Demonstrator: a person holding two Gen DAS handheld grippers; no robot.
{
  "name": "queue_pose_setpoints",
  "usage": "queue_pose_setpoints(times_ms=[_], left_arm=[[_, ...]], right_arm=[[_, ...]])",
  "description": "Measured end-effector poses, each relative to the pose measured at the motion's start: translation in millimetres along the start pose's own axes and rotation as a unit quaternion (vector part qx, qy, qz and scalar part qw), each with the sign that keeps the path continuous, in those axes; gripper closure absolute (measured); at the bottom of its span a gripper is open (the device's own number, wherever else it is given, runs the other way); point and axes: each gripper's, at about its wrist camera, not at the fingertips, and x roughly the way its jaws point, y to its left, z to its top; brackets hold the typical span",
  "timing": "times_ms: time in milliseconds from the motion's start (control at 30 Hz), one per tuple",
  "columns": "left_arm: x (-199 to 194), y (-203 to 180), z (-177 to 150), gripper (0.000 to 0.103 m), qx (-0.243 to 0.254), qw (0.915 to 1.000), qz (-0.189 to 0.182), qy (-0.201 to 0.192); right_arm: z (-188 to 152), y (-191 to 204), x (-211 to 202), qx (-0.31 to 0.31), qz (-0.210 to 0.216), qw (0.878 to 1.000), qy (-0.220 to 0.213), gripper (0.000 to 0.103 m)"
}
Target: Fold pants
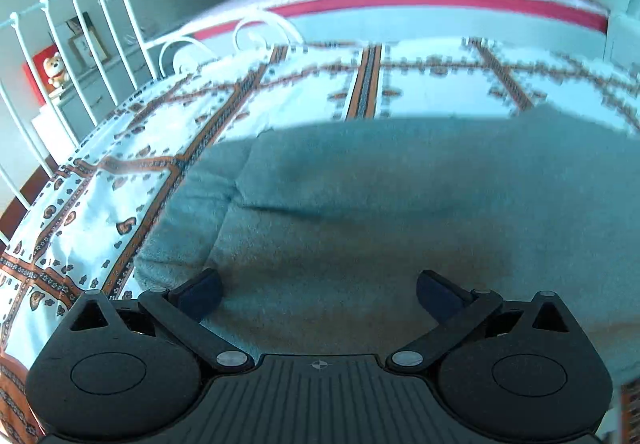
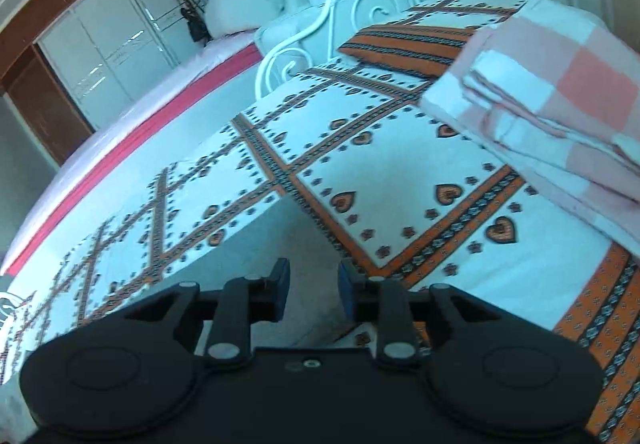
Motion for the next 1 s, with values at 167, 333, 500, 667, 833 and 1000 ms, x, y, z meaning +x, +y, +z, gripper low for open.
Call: queue_pose_setpoints(times_ms=[167, 333, 500, 667, 833, 1000], left_arm=[[-2, 3, -1, 0.0, 0.002, 1.0, 0.005, -0.005], [-14, 1, -2, 0.0, 0.004, 0.9998, -0.006, -0.018], [-27, -11, 4, 0.0, 0.006, 0.9989, -0.027, -0.037], [-38, -32, 13, 0.0, -0.003, 0.9967, -0.06, -0.054], [-40, -63, 15, 0.0, 0.019, 0.9942, -0.097, -0.043], [-40, -83, 10, 0.0, 0.033, 0.9924, -0.116, -0.023]], right_arm=[[-4, 17, 2, -0.024, 0.005, 1.0, 0.003, 0.083], [-7, 21, 4, -0.028, 0.007, 1.0, 0.009, 0.082], [-9, 10, 5, 0.009, 0.013, 1.0, 0.023, 0.078], [-18, -4, 4, 0.053, 0.026, 0.997, 0.05, 0.076], [-30, -16, 1, 0.094, 0.043, 0.992, 0.075, 0.076], [-38, -35, 3, 0.156, 0.069, 0.98, 0.098, 0.076]])
